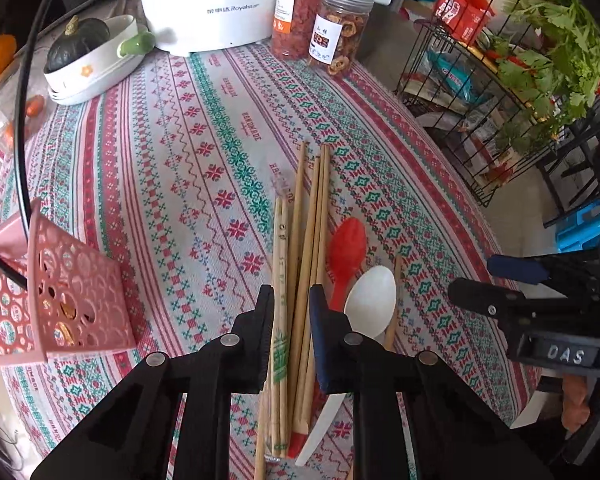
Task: Organize utensils
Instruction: 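Grasp the green-labelled wooden chopstick pair with the left tool, then lift the chopstick pair with the left tool while the right tool grasps a loose wooden chopstick, then carry the chopsticks over the pink basket with both tools, then open the left tool to drop the chopstick pair while the right tool lowers its chopstick into the basket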
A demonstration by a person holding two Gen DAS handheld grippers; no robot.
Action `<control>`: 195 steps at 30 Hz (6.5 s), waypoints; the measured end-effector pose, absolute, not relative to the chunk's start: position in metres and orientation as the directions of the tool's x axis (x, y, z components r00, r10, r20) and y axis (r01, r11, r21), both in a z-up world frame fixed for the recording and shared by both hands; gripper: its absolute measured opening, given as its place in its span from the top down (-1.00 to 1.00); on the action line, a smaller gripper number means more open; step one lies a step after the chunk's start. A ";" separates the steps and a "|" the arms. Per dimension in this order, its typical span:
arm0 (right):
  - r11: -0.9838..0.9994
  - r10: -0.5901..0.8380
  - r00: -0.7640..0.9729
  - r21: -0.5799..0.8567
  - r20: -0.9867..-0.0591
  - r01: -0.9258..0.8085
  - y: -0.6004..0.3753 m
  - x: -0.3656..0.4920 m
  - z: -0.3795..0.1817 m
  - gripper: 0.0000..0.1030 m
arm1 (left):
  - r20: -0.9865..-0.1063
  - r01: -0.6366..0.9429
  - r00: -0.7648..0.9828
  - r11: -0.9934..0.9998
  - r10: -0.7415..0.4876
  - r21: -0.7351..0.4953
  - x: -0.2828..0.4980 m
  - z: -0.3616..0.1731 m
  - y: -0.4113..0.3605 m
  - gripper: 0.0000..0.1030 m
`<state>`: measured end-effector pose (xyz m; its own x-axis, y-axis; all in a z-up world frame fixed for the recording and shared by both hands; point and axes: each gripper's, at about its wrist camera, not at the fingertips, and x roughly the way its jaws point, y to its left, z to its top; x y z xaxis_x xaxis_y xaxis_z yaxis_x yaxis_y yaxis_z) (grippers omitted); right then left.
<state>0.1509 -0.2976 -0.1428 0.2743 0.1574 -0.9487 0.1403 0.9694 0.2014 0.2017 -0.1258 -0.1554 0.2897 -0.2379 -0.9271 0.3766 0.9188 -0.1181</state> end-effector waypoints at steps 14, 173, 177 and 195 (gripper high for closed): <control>0.965 0.168 0.278 0.215 -0.946 0.148 -0.310 0.156 -0.144 -0.36 | -0.951 0.323 0.278 0.946 -0.138 -0.043 0.247 -0.191 -0.146 0.83; 0.924 0.373 0.793 0.267 -0.481 -0.273 -0.099 0.177 0.030 0.91 | -0.734 0.010 0.665 0.984 -0.140 -0.179 0.143 -0.063 0.099 -0.45; 0.923 0.378 0.756 0.279 -0.534 -0.264 -0.094 0.188 0.013 0.91 | -0.743 0.023 0.655 0.986 -0.140 -0.165 0.143 -0.065 0.096 -0.45; 0.919 0.379 0.734 0.323 -0.563 -0.227 -0.111 0.195 0.002 0.69 | -0.753 0.038 0.643 0.988 -0.140 -0.151 0.141 -0.064 0.092 -0.45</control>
